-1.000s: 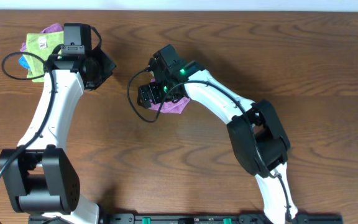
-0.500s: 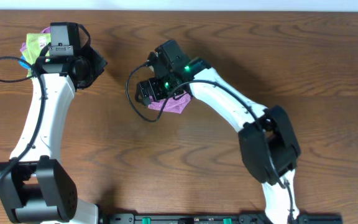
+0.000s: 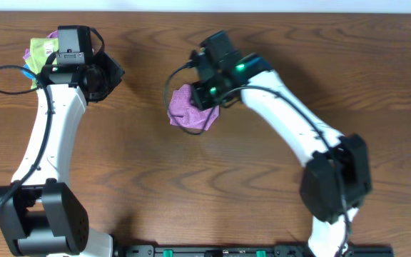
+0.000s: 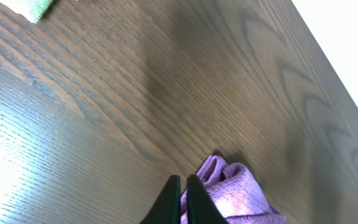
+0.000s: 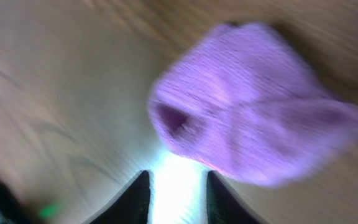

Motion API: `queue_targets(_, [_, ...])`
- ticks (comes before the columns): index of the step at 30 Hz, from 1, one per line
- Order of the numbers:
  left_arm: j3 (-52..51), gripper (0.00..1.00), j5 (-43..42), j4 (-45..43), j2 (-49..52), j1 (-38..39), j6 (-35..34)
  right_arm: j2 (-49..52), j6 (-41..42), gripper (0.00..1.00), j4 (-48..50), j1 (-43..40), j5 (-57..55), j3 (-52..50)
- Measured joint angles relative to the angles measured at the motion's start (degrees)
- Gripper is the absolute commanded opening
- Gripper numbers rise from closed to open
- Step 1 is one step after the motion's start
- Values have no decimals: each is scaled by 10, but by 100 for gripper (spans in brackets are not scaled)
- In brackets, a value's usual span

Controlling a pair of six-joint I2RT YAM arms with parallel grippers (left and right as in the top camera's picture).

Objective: Fold the cloth
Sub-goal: 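Lower the purple bundle with the right gripper and release it at center, then retract the right gripper to the right side, then reach the left gripper to the purple bundle and grasp it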

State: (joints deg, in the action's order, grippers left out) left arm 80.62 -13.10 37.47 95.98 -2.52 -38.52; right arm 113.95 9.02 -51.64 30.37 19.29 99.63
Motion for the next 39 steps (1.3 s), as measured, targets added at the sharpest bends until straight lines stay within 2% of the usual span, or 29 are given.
queue_targets(5, [0,15,-19,1,-1,0,0,-63,-46,9,-60,-52,-48,0])
queue_targets(8, [0,13,-36,15,-1,0,-4,-95,-69,8,-103,-80,-64,0])
queue_targets(11, [0,11,-61,31,-1,0,-13,-144,-84,10,-102,-118,-75,-37])
queue_targets(17, [0,11,-99,70,-2,5,-35,-321,-95,17,-29,-196,-75,-252])
queue_targets(24, [0,13,-111,85,-2,56,-51,-572,-62,27,36,-221,-66,-465])
queue_targets(27, [0,15,-111,88,-2,76,-58,-646,-19,41,45,-228,-74,-531])
queue_targets(28, [0,15,-111,89,-2,81,-61,-666,-5,51,46,-230,-78,-550])
queue_targets(29, [0,17,-111,89,-2,85,-65,-684,11,71,46,-233,-83,-568])
queue_targets(30, [-1,17,-111,89,-2,87,-67,-696,26,99,45,-235,-87,-579])
queue_targets(31, [-6,18,-112,86,-3,88,-70,-709,39,99,46,-237,-94,-591])
queue_targets(33, [-24,25,-119,82,-7,91,-77,-722,57,99,46,-239,-104,-601])
queue_targets(34, [-33,34,-122,80,-7,92,-80,-725,63,99,46,-239,-106,-602])
queue_targets(35, [-55,63,-126,70,-8,94,-89,-727,72,99,48,-239,-113,-602])
queue_targets(36, [-78,78,-132,62,-7,97,-92,-728,78,99,48,-239,-117,-602])
queue_targets(39, [-135,85,-151,26,-8,103,-108,-728,86,99,48,-239,-127,-602])
